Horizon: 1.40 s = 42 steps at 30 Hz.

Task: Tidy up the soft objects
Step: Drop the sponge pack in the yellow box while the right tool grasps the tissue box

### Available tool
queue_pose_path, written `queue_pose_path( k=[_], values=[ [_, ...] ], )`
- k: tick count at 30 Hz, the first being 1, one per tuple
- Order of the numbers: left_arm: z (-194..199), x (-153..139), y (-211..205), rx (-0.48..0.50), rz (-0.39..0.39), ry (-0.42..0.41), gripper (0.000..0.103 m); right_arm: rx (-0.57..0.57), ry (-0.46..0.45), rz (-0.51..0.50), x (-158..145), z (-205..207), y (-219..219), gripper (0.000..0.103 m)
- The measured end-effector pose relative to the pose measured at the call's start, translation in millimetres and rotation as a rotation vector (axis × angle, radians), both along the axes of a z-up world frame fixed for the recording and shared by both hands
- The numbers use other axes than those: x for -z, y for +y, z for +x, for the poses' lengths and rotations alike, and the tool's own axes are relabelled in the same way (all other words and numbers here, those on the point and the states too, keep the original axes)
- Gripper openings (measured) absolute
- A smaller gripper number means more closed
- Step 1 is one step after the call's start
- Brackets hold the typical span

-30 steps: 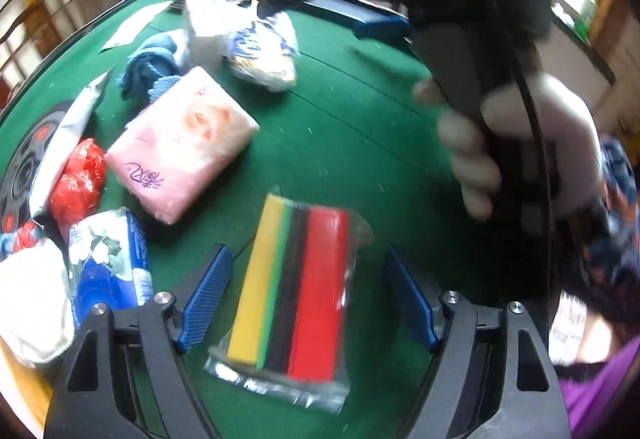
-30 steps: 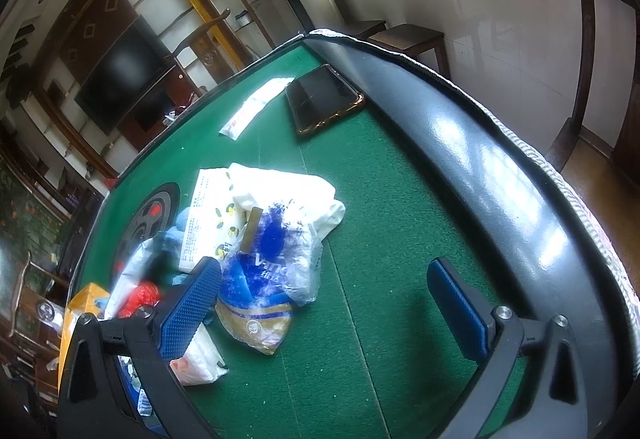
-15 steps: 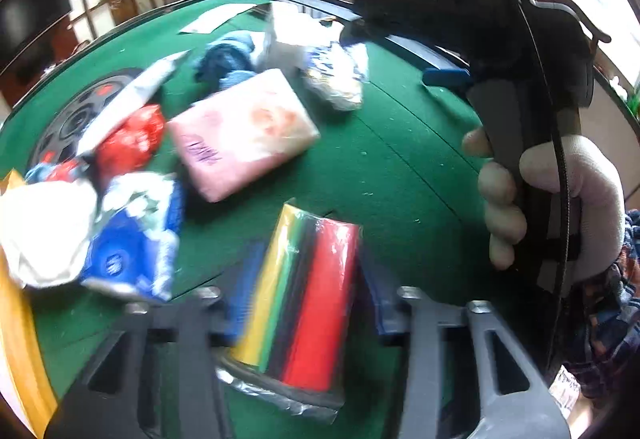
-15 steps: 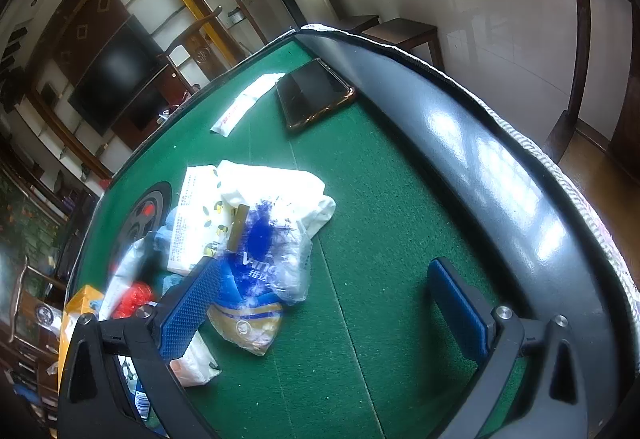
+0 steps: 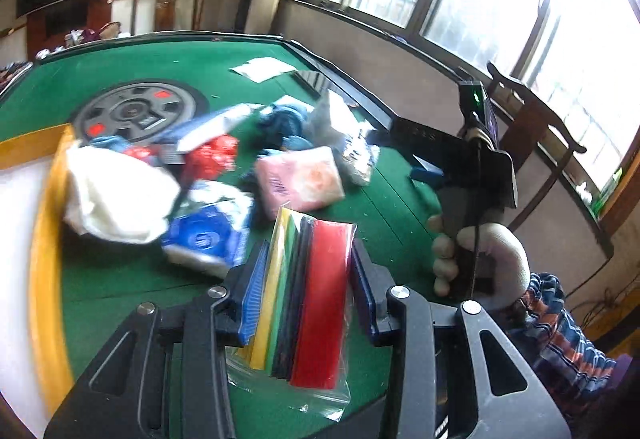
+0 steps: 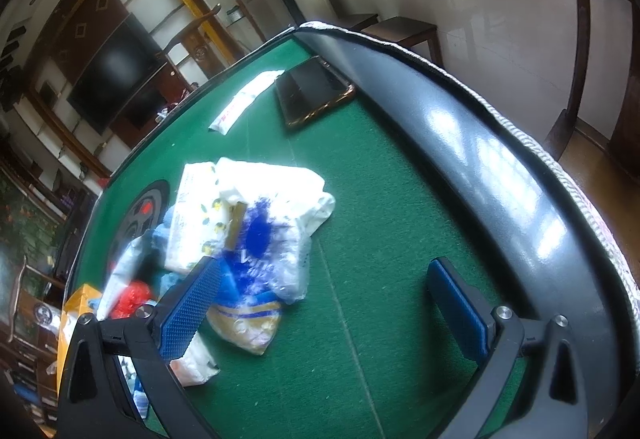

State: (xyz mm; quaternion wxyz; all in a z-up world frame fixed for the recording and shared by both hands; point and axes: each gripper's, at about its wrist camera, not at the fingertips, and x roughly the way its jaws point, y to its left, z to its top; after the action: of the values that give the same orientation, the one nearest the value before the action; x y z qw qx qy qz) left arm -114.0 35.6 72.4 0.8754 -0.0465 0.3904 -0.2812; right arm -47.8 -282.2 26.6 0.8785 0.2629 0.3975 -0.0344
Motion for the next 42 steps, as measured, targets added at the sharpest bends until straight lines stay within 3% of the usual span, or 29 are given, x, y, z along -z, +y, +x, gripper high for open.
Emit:
queue_pose_path(
  k=[6, 9, 13, 14, 15, 17, 20, 22, 24, 34, 38, 42],
  values=[
    [-4.0, -1.4, 45.8, -0.073, -0.048, 0.024, 0.037, -0.164, -0.048, -0.027, -34.3, -27.7, 42.8, 0.101],
    [-5.1, -3.0, 64.2, -0.112, -0.070, 0.016, 0.037, -0.206, -0.042, -0.058, -44.3, -17.8, 58.2, 0.101],
    [-9.1, -4.6, 86.1, -0.167, -0.094, 0.009, 0.037, -0.216, -0.034, -0.196, -55.6, 15.8, 69.8, 0.101],
    [-10.2, -4.6, 90.6, -0.178, -0.096, 0.006, 0.037, -0.225, -0.021, -0.228, -56.7, 26.9, 74.2, 0.098],
    [-11.6, -4.9, 95.7, -0.191, -0.099, 0.005, 0.037, -0.224, -0.011, -0.249, -57.2, 35.4, 76.4, 0.085],
    [-13.4, -4.5, 102.4, -0.210, -0.105, 0.006, 0.037, -0.228, 0.017, -0.276, -56.3, 52.0, 81.5, 0.071],
    [-15.3, -4.5, 111.4, -0.229, -0.118, 0.010, 0.037, -0.204, 0.091, -0.322, -45.0, 69.5, 87.6, 0.069],
    [-16.7, -5.4, 115.3, -0.238, -0.121, 0.006, 0.037, -0.208, 0.115, -0.338, -38.9, 77.6, 89.9, 0.054],
    [-17.3, -6.3, 118.5, -0.244, -0.124, 0.000, 0.037, -0.220, 0.137, -0.309, -33.2, 76.6, 86.5, 0.022],
    [-9.4, -12.0, 167.7, -0.333, -0.191, -0.009, 0.037, -0.246, 0.016, -0.171, -84.4, 28.0, 83.8, 0.021],
    [7.9, -7.4, 194.1, -0.386, -0.208, 0.039, 0.037, -0.370, -0.027, -0.102, -103.5, 16.8, 127.3, 0.021],
    [33.5, -1.0, 215.5, -0.434, -0.195, 0.091, 0.037, -0.530, -0.024, -0.007, -103.5, 21.7, 196.7, 0.021]
  ],
)
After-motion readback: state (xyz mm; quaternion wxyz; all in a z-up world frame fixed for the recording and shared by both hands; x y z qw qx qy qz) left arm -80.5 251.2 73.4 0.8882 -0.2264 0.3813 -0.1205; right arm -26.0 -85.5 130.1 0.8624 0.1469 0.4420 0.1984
